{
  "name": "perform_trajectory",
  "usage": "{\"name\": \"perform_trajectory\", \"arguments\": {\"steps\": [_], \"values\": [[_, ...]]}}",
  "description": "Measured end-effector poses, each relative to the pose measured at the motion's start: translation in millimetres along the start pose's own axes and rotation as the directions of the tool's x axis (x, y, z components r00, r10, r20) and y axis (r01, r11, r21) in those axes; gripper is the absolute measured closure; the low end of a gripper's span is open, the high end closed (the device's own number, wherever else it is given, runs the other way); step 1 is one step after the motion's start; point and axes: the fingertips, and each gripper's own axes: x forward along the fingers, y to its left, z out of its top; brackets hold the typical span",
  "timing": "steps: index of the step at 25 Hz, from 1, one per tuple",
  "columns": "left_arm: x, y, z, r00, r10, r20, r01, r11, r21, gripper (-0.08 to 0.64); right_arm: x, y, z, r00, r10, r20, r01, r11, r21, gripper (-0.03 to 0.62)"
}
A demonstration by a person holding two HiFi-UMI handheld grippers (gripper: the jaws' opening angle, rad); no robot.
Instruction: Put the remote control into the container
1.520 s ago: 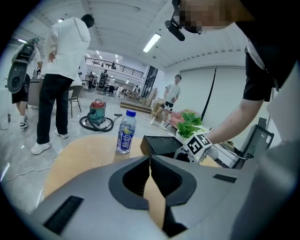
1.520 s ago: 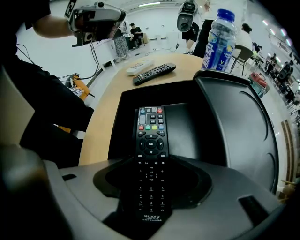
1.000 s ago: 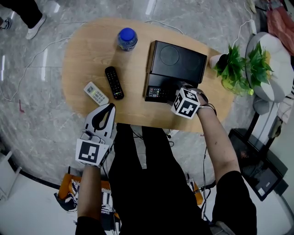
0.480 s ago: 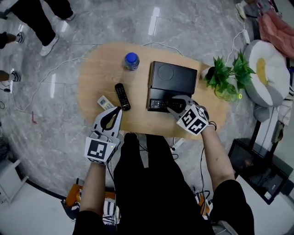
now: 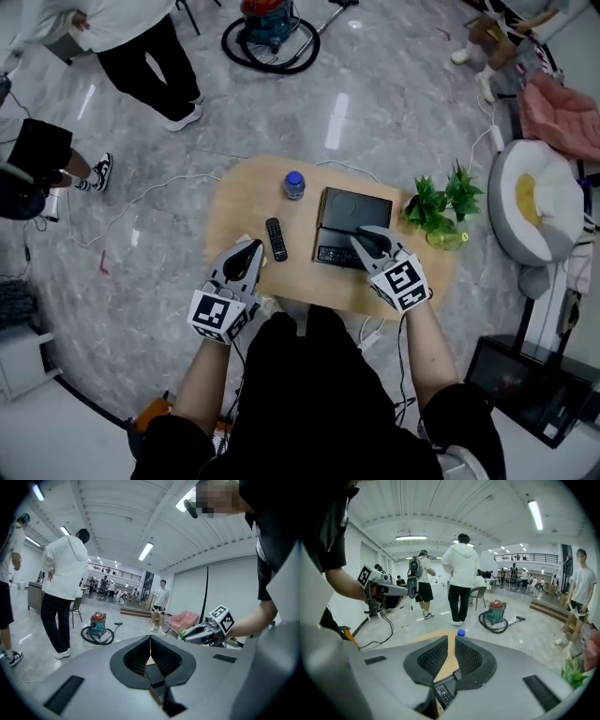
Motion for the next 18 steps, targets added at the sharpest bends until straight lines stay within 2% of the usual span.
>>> {"name": "perform_trajectory", "arguments": {"steps": [3,8,12,18], "values": [[-28,1,22,0.997,0.028,0.068,-0.027,0.999,-0.021,0.552,-17,12,38,0.995,-0.031,0.095,0.029,0.999,0.025,0.544],[-70,7,55,0.984,0.106,0.145,-0.102,0.994,-0.030,0.552,-42,27,78,0.969,-0.069,0.237,0.041,0.992,0.121,0.546],[-93,13,71,0.970,0.154,0.189,-0.152,0.988,-0.024,0.552,-47,28,97,0.959,-0.055,0.278,0.024,0.993,0.113,0.547],[-111,18,73,0.946,0.245,0.211,-0.240,0.970,-0.048,0.552,-46,29,112,0.955,0.011,0.295,-0.037,0.996,0.081,0.548]]}}
